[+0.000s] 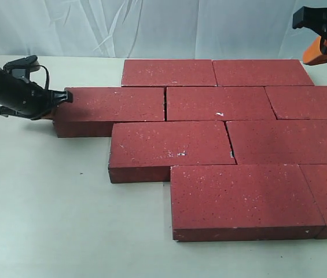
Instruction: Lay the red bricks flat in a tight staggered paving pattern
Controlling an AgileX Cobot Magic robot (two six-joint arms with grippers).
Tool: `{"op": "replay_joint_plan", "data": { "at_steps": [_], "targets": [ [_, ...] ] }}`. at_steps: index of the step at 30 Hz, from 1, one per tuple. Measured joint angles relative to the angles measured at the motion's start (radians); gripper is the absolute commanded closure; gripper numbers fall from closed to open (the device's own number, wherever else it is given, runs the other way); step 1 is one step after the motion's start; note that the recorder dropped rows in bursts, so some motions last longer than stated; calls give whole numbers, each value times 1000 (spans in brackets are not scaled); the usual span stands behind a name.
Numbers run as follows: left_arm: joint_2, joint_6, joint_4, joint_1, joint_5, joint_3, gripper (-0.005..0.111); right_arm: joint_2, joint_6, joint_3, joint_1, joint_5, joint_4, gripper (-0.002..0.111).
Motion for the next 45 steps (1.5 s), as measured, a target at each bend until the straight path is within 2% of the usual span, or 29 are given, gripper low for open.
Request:
{"op": "replay_joint_plan", "data": {
  "at_steps": [17,22,28,32,35,40,45],
  "targets": [
    [2,0,-28,-1,32,0,107,0,0,0,0,0,-2,109],
    [-7,-23,-27,58,144,2,107,0,0,0,0,6,-2,109],
    [-88,-179,138,168,262,14,107,0,0,0,0,16,-2,109],
    [-184,-192,161,170,300,14,107,0,0,0,0,17,-2,109],
    [-189,-191,182,155,294,14,107,0,0,0,0,21,-2,109],
    [-139,-182,189,121,195,14,107,0,0,0,0,23,-2,109],
    [-109,-96,147,76,96,14,107,0,0,0,0,23,-2,109]
  ]
}}
